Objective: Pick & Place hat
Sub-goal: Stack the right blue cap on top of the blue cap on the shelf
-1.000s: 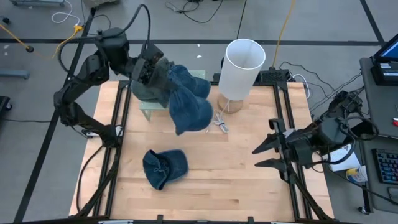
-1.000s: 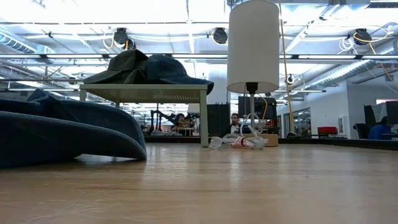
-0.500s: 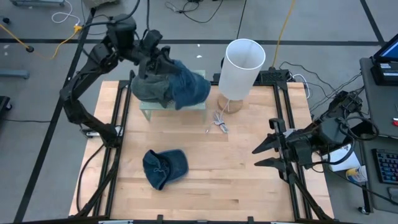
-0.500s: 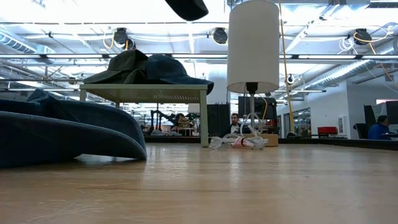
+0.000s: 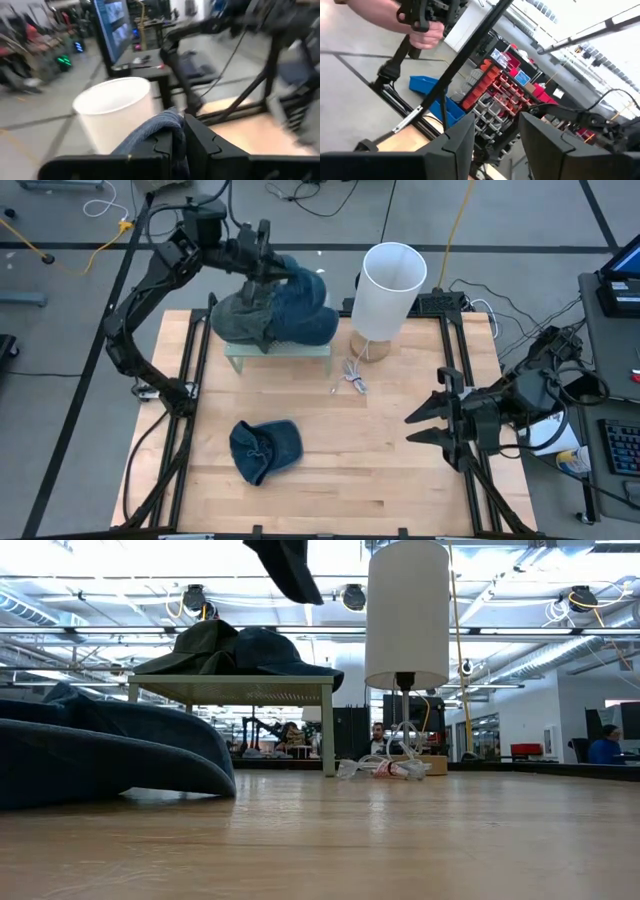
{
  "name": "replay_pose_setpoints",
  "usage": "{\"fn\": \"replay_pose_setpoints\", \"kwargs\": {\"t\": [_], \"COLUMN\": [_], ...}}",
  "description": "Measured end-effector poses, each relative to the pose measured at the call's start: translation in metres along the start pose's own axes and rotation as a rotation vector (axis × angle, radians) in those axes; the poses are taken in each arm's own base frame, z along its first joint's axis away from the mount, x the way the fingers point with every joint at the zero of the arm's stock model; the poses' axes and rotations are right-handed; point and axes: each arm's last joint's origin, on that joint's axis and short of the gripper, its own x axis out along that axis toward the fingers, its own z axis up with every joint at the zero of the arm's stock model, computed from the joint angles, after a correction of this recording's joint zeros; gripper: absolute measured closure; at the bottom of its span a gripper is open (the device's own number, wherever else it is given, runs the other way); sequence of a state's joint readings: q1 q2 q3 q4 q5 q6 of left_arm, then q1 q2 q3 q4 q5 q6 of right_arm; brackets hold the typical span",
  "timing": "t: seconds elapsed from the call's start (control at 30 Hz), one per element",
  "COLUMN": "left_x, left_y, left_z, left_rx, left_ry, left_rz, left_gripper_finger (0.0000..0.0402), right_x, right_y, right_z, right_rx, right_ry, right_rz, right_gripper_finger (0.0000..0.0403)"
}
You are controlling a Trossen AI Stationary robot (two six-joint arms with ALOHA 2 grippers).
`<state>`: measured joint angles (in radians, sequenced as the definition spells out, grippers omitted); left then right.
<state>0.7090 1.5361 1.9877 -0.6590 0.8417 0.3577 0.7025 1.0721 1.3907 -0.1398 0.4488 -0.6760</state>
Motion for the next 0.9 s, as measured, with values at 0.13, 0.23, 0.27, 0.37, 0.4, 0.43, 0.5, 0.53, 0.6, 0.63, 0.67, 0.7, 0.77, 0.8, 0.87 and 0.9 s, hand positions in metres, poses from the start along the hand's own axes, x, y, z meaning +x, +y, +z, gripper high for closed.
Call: {"fn": "replay_pose_setpoints", "kwargs": {"t": [0.13, 0.23, 0.27, 0.37, 0.4, 0.43, 0.5, 0.53, 0.6, 0.63, 0.67, 0.7, 0.77, 0.8, 0.87, 0.9], "left_x": [0.007, 0.015, 0.019, 0.029, 0.032, 0.034, 0.038, 0.04, 0.041, 0.041, 0.041, 0.04, 0.038, 0.037, 0.036, 0.035], "left_y": [0.007, 0.015, 0.018, 0.025, 0.027, 0.028, 0.029, 0.029, 0.029, 0.029, 0.029, 0.028, 0.028, 0.028, 0.028, 0.028], "left_z": [-0.007, -0.028, -0.037, -0.059, -0.065, -0.07, -0.075, -0.076, -0.076, -0.077, -0.078, -0.08, -0.083, -0.084, -0.088, -0.089], "left_rx": [0.13, 0.108, 0.095, 0.068, 0.062, 0.062, 0.09, 0.107, 0.132, 0.14, 0.148, 0.153, 0.164, 0.169, 0.171, 0.171], "left_ry": [0.02, 0.104, 0.137, 0.231, 0.263, 0.289, 0.313, 0.317, 0.332, 0.347, 0.369, 0.399, 0.471, 0.51, 0.586, 0.622], "left_rz": [0.003, -0.029, -0.045, -0.071, -0.072, -0.075, -0.084, -0.087, -0.077, -0.068, -0.06, -0.051, -0.015, 0.007, 0.045, 0.067], "left_gripper_finger": [0.0377, 0.0377, 0.0377, 0.0377, 0.0377, 0.0377, 0.0377, 0.0377, 0.0377, 0.0377, 0.0377, 0.0377, 0.0377, 0.0377, 0.0377, 0.0377], "right_x": [0.0, 0.0, 0.0, 0.0, 0.0, 0.0, 0.0, 0.001, 0.002, 0.002, 0.002, 0.003, 0.003, 0.003, 0.003, 0.003], "right_y": [0.0, 0.0, 0.0, 0.0, 0.0, 0.0, -0.001, -0.001, -0.001, -0.001, -0.001, -0.001, -0.001, -0.001, -0.002, -0.002], "right_z": [0.0, 0.0, 0.0, 0.0, 0.0, 0.0, -0.001, -0.001, -0.002, -0.002, -0.002, -0.002, -0.002, -0.002, -0.001, 0.0], "right_rx": [-0.042, -0.045, -0.045, -0.044, -0.044, -0.044, -0.044, -0.044, -0.043, -0.043, -0.044, -0.043, -0.042, -0.039, -0.022, -0.006], "right_ry": [0.001, 0.001, 0.001, 0.001, 0.001, 0.003, 0.02, 0.034, 0.054, 0.059, 0.065, 0.066, 0.064, 0.061, 0.054, 0.047], "right_rz": [-0.001, -0.002, -0.001, -0.001, -0.002, -0.004, -0.025, -0.04, -0.065, -0.072, -0.078, -0.079, -0.081, -0.083, -0.089, -0.095], "right_gripper_finger": [0.0257, 0.0257, 0.0258, 0.0259, 0.0259, 0.0259, 0.0259, 0.0259, 0.0261, 0.0261, 0.0261, 0.0261, 0.0261, 0.0261, 0.0261, 0.0261]}}
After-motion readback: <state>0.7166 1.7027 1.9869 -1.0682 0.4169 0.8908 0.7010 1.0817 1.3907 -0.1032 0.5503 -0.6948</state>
